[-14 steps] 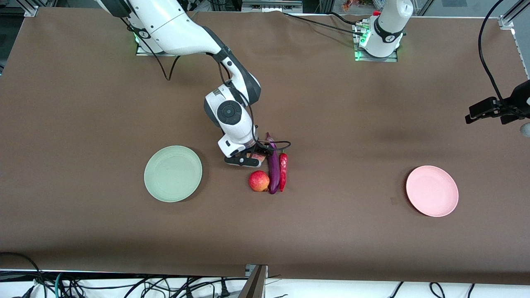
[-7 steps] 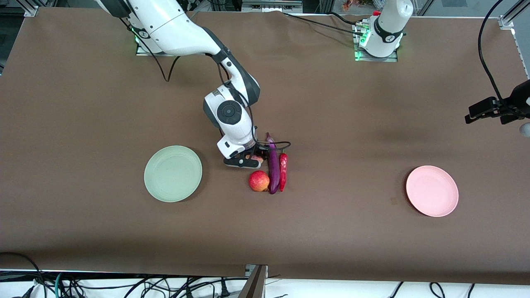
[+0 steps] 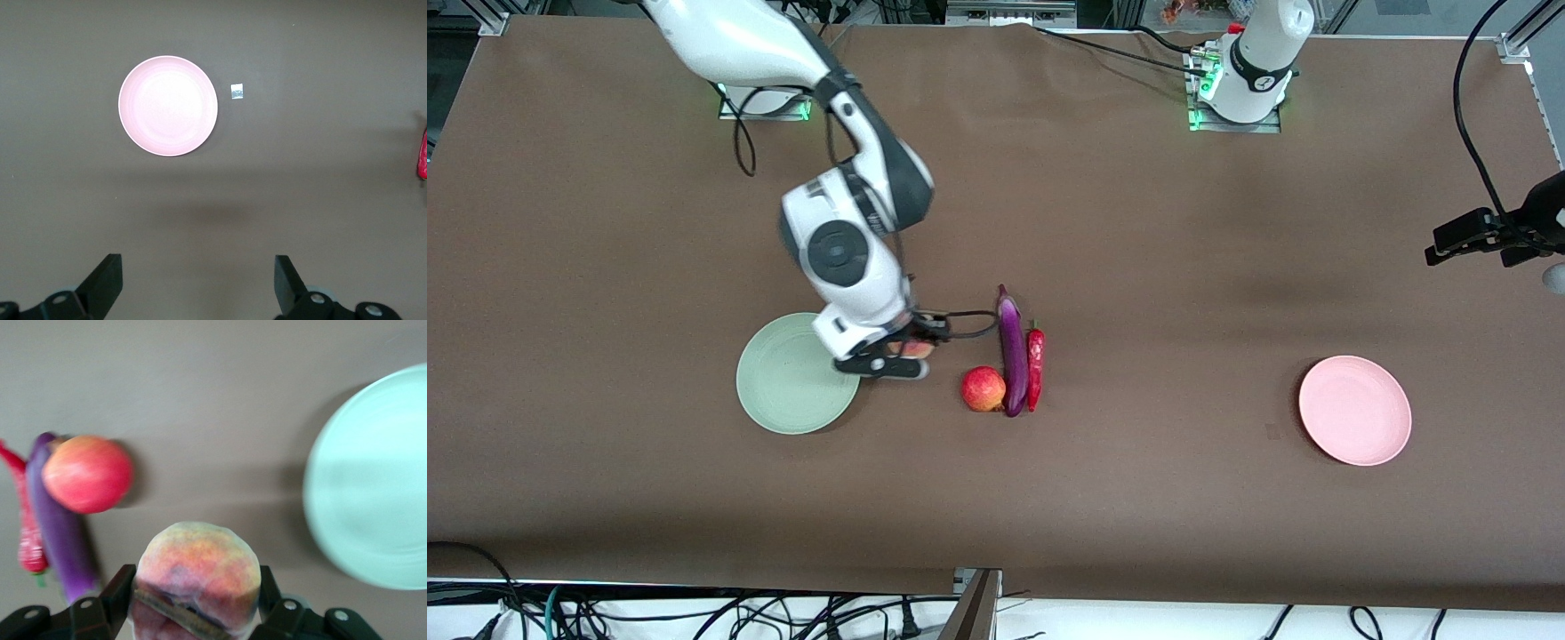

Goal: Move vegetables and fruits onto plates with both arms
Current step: 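Carry the peach with the right gripper onto the green plate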

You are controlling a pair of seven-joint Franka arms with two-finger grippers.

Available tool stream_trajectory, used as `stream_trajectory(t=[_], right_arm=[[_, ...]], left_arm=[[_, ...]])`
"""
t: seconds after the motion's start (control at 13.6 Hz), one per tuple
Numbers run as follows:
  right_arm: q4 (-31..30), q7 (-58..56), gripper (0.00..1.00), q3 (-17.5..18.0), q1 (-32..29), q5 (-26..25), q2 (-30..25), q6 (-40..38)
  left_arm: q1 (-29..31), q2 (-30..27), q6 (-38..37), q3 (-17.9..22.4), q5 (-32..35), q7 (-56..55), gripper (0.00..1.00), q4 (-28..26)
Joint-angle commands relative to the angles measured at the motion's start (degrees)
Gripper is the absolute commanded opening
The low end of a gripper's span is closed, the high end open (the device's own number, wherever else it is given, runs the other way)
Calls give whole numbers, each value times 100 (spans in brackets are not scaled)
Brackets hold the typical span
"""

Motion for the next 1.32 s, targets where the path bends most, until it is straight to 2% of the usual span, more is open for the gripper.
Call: stream_trajectory(t=[0.0,0.22,0.44,0.73,1.25], right_arm=[[10,-941,30,76,-540,-81,-98,-420],[-60,-1978,30,-179,-979,-117,-72,-553],[-280,-2209,30,-197,-1367,-117,25,-544],[-272,-2543,30,-197,-1762,-126,297,-430],[-281,-2535,30,-197,-1807,-99,640,62]], left_arm=[[21,6,-96,-18,27,-29,100,82],[12,-3,-96,-27,27,-29,100,91],[12,-3,-96,-27,27,-29,100,91],[21,6,-122,-18,27,-29,100,91],[12,-3,-131,-18,27,-38,100,91]])
